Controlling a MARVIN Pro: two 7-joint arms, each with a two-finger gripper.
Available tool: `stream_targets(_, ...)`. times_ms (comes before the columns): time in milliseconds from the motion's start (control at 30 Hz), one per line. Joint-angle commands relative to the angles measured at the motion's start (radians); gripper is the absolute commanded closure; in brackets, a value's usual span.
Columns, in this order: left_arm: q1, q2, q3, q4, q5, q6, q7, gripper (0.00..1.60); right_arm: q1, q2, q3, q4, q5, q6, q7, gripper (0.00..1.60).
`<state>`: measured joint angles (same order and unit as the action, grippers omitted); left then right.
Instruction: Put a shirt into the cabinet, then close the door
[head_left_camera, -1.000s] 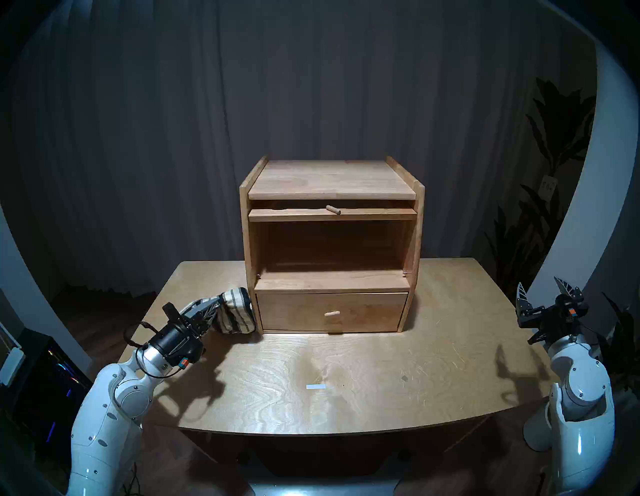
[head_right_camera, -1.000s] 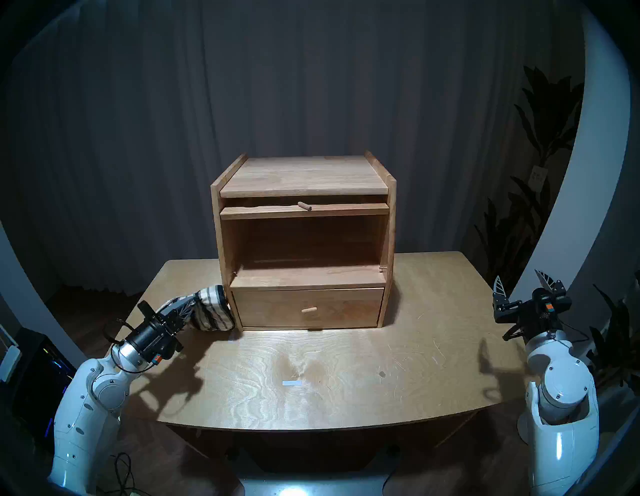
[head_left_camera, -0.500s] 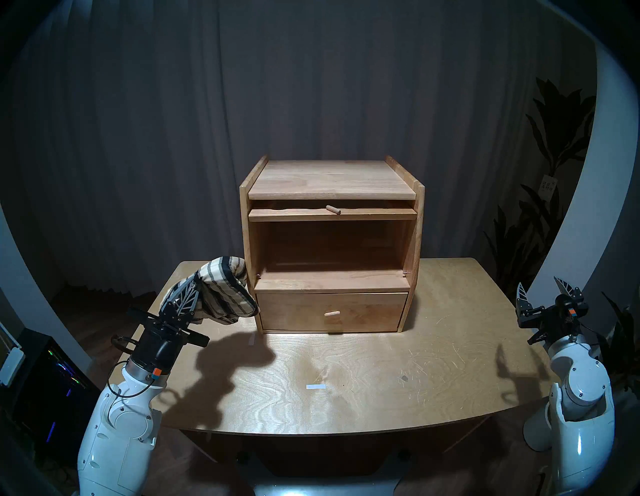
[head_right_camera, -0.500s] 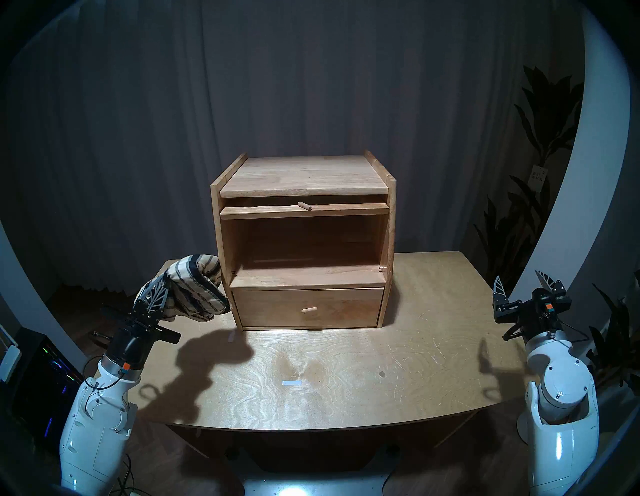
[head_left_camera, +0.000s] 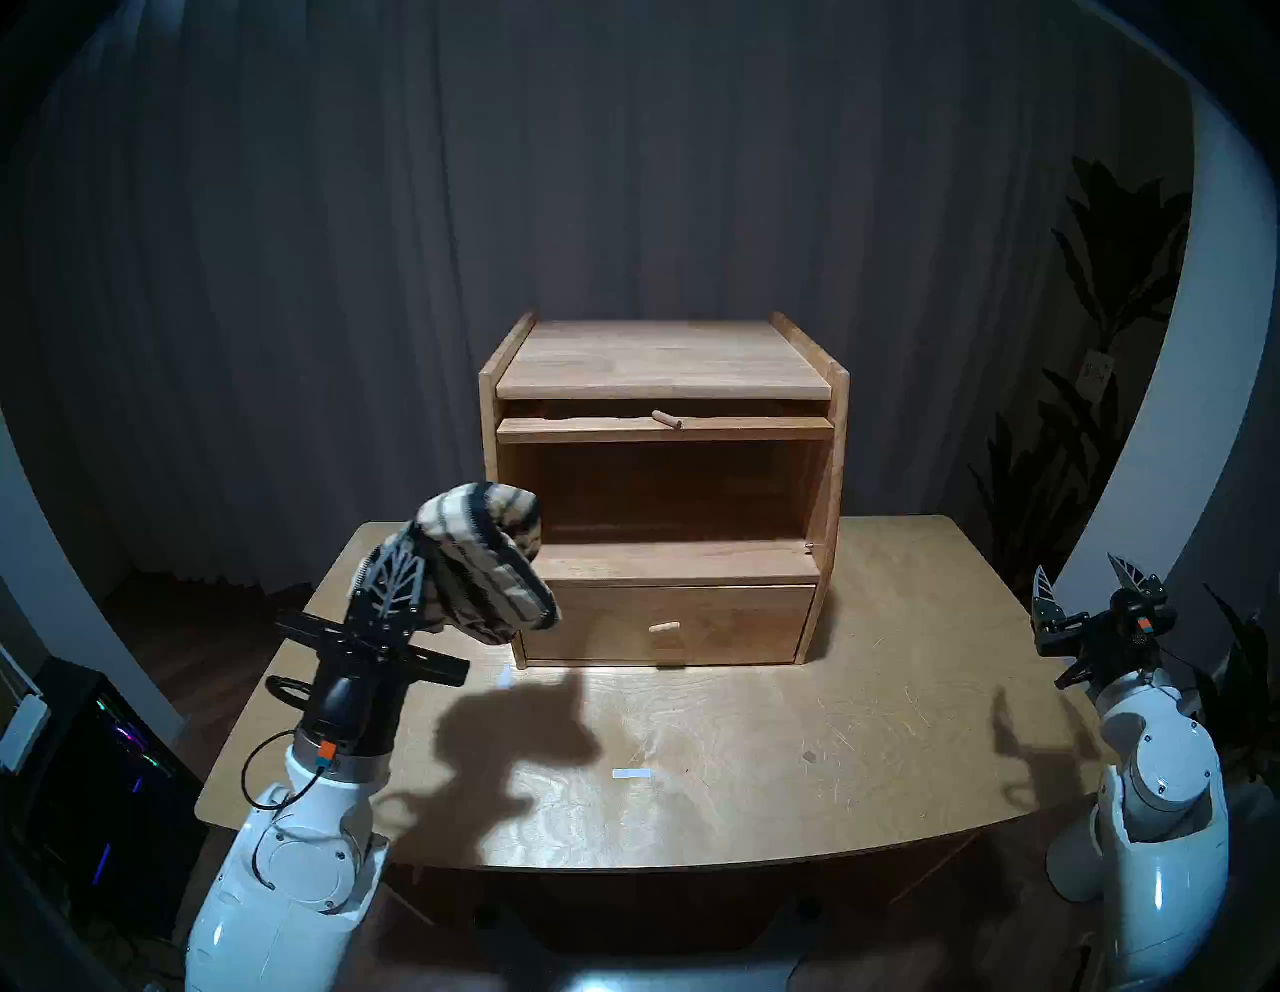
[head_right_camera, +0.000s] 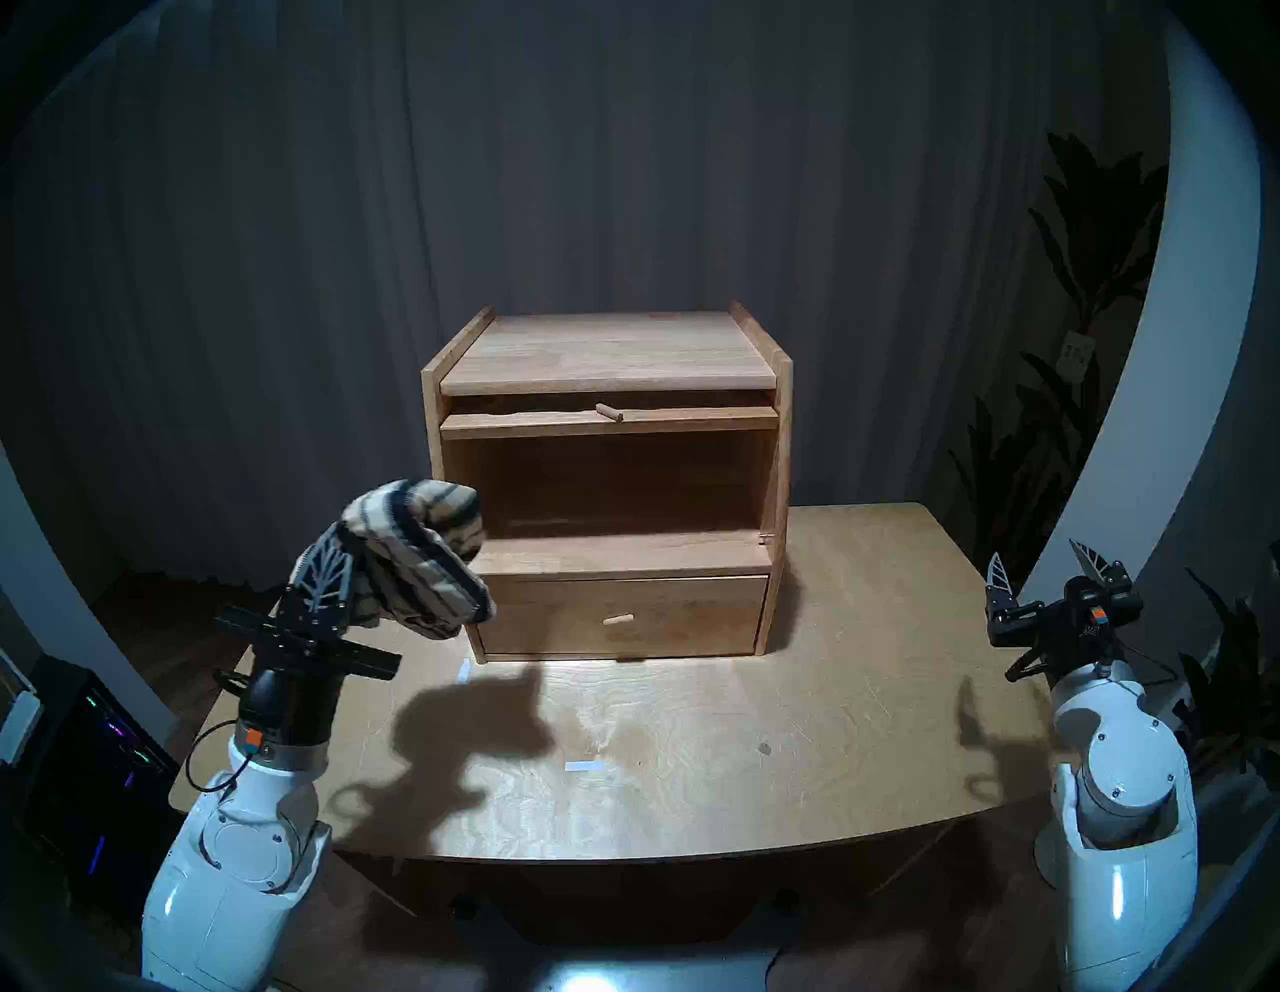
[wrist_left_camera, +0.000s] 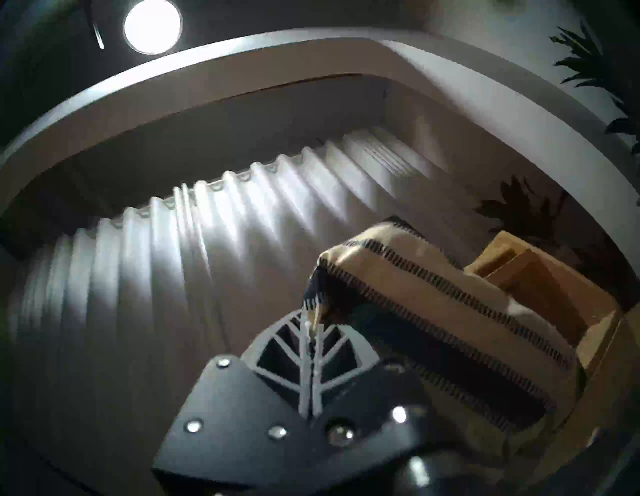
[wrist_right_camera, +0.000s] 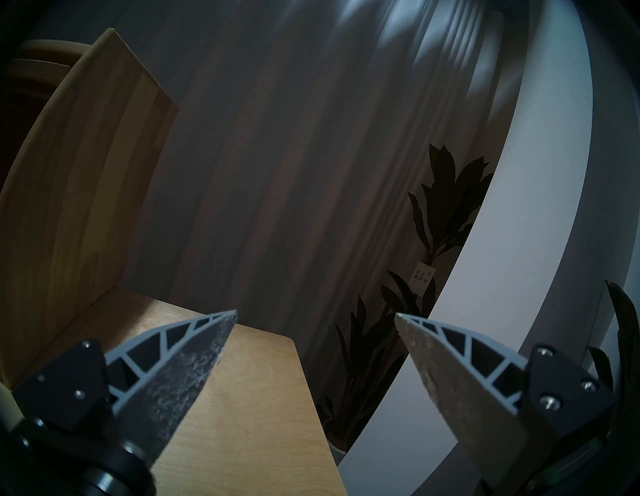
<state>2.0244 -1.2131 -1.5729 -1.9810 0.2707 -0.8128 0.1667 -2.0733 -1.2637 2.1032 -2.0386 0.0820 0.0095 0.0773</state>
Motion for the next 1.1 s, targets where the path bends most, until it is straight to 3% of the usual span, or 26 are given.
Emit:
stream_targets(0, -0.037, 0.013, 0.086, -0.113, 0.034, 0.101, -0.076, 1.6, 0.004, 0.003, 0.0, -0.013, 0.0, -0.004, 0.001, 0.0)
stream_targets(267, -0.097, -0.01, 0.171, -0.202, 0.04, 0.231, -0.142, 1.6, 0.005, 0.004, -0.001, -0.01, 0.0, -0.004, 0.001, 0.0)
stream_targets(433, -0.126, -0.048, 0.218, -0.252, 0.047, 0.358, -0.171, 1.6, 0.006, 0.004, -0.001, -0.008, 0.0, -0.004, 0.0, 0.0)
stream_targets(700, -0.205, -0.116, 0.28, -0.209, 0.065, 0.496, -0.202, 1.6, 0.008, 0.005, -0.002, -0.005, 0.0, -0.004, 0.0, 0.0)
stream_targets(733, -0.218, -0.126, 0.288, -0.207, 0.068, 0.543, -0.206, 1.6, 0.008, 0.005, -0.002, -0.005, 0.0, -0.004, 0.0, 0.0)
stream_targets(867, -0.249, -0.161, 0.3, -0.182, 0.073, 0.597, -0.21, 1.6, 0.008, 0.005, -0.002, -0.003, 0.0, -0.004, 0.0, 0.0)
stream_targets(900, -0.276, -0.17, 0.308, -0.176, 0.076, 0.646, -0.214, 1.6, 0.009, 0.005, -0.002, -0.002, 0.0, -0.004, 0.0, 0.0)
stream_targets(933, -0.265, -0.177, 0.306, -0.171, 0.076, 0.636, -0.214, 1.6, 0.009, 0.005, -0.002, -0.002, 0.0, -0.004, 0.0, 0.0)
stream_targets(1067, -0.313, -0.217, 0.32, -0.153, 0.079, 0.732, -0.221, 1.6, 0.01, 0.005, -0.002, 0.0, 0.0, -0.004, -0.001, 0.0)
